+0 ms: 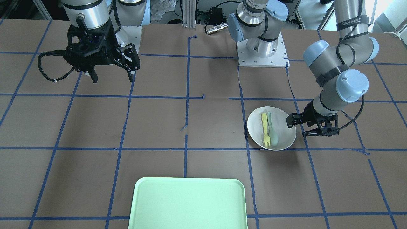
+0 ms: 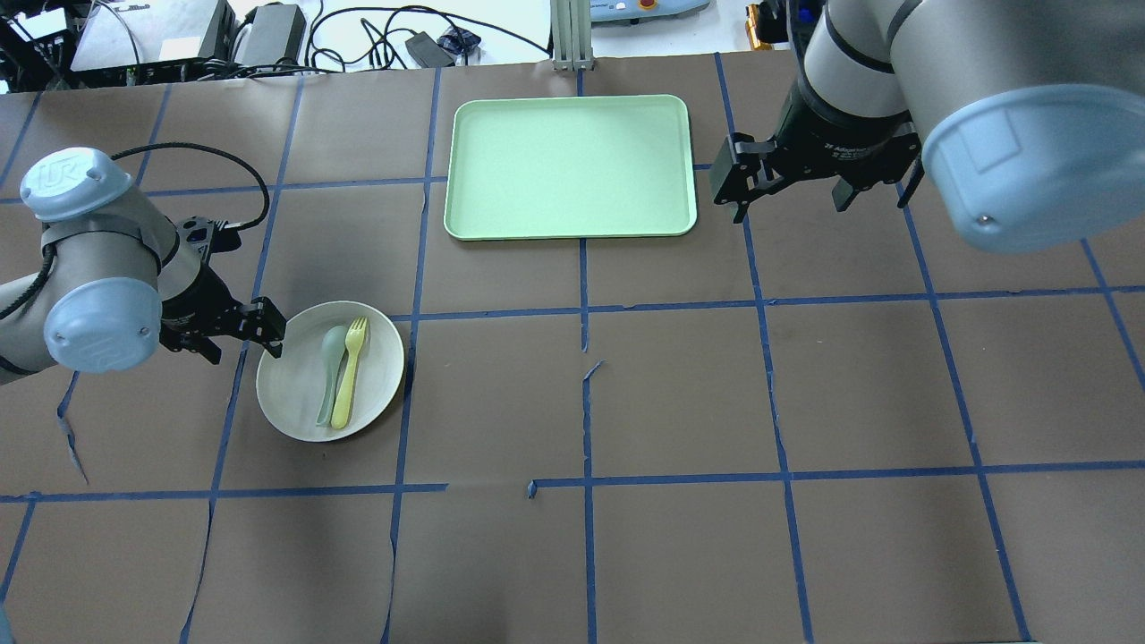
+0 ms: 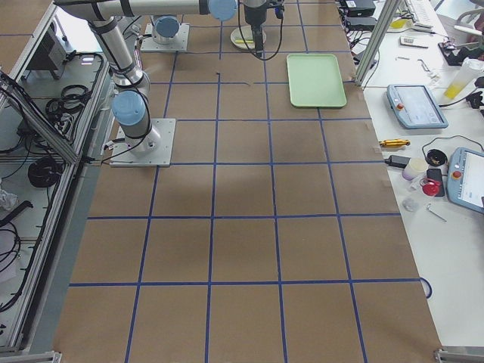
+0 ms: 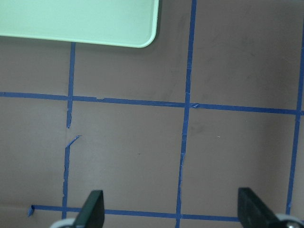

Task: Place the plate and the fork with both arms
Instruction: 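Lower the left gripper to the rim of the white plate and grasp it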

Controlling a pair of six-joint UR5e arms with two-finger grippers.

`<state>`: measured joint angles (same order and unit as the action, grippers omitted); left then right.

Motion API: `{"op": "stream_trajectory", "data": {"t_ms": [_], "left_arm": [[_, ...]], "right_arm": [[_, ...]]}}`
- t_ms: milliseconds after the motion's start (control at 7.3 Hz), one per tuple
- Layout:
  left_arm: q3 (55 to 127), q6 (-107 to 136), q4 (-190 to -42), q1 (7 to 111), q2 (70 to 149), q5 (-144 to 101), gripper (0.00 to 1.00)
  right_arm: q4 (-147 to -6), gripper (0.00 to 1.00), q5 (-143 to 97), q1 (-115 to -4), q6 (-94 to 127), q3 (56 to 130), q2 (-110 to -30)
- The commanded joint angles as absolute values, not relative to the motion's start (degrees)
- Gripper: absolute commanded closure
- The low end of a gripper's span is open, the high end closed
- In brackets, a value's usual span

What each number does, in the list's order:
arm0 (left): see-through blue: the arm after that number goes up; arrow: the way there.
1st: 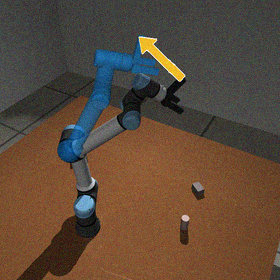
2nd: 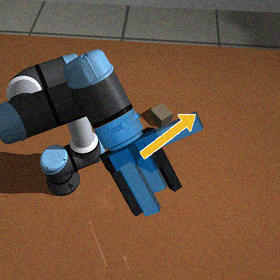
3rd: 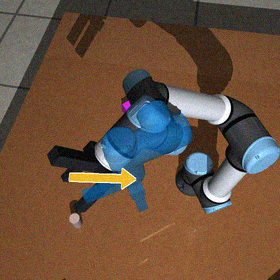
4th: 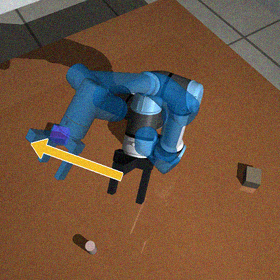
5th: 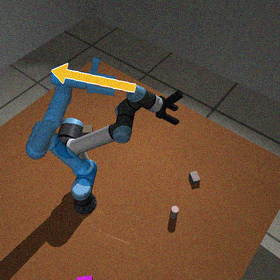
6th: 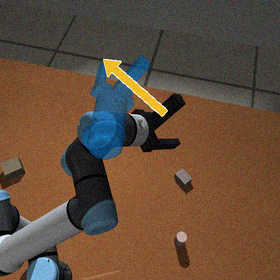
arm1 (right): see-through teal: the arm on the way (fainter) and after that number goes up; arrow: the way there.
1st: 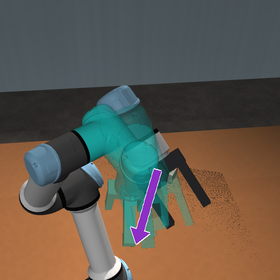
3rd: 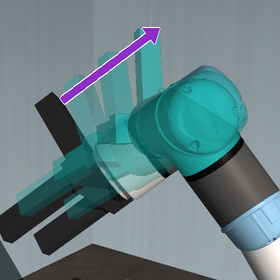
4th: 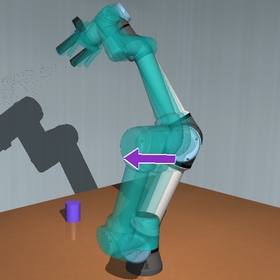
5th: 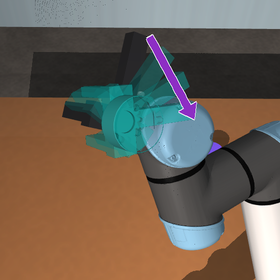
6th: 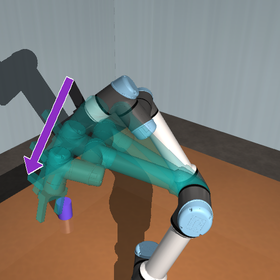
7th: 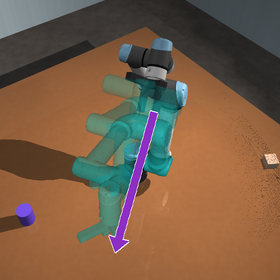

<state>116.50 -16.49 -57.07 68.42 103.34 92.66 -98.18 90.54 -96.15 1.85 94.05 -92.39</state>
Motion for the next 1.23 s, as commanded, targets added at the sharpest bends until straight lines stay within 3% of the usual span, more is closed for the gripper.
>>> {"op": "stream_trajectory", "data": {"t_ms": [0, 137, 548, 685, 1096], "left_arm": [[117.07, -16.79, -56.43, 68.2, 106.43, 92.81, 0.37], [117.42, -16.79, -56.43, 68.2, 106.44, 92.81, 0.4], [117.51, -16.88, -56.51, 68.2, 106.44, 92.99, 0.96], [117.42, -16.88, -56.51, 68.2, 106.44, 92.99, 1.0], [116.81, -17.4, -56.86, 67.51, 105.65, 91.94, 1.0]], "right_arm": [[-98.17, 0.0, 90.53, -96.15, 1.85, 93.96, -92.37], [-98.17, 0.0, 90.53, -96.15, 1.85, 94.04, -92.37], [-98.17, 0.0, 90.61, -96.15, 1.85, 93.96, -92.46], [-98.17, 0.0, 90.62, -96.15, 1.85, 93.96, -92.46], [-98.09, 0.0, 90.62, -96.15, 1.85, 93.96, -92.46]]}}
